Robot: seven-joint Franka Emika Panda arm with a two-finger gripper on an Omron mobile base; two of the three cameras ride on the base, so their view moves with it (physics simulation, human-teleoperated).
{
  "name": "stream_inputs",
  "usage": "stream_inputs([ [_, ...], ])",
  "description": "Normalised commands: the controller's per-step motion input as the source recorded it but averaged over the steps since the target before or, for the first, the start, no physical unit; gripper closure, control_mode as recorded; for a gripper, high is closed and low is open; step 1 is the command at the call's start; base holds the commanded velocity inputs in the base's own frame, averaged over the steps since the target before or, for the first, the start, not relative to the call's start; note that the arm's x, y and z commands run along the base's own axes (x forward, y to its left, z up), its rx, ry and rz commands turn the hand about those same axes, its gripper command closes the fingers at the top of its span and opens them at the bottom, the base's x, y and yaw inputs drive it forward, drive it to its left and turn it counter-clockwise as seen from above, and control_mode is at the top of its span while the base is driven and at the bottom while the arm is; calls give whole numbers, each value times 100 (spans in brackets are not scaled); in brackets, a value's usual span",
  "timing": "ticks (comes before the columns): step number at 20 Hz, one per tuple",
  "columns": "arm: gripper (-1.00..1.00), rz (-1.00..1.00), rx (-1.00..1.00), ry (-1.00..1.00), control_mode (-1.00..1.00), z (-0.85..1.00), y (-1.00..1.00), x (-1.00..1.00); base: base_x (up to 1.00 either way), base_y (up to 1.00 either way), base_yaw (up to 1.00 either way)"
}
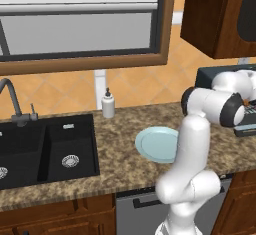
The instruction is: Pick up the kebab skewer and baguette bread, and place them inside the toaster oven. Close the toaster oven door and start by setting the timer.
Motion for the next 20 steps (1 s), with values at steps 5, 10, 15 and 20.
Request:
stream_inputs([
  [5,100,0,13,0,-100,36,-33,-3,0,0,0],
  [10,100,0,16,-6,-100,-9,-67,5,0,0,0],
  [15,100,5,10,-16,-100,-6,-23,3,0,0,0],
  [20,100,0,0,-13,-100,0,28,3,0,0,0],
])
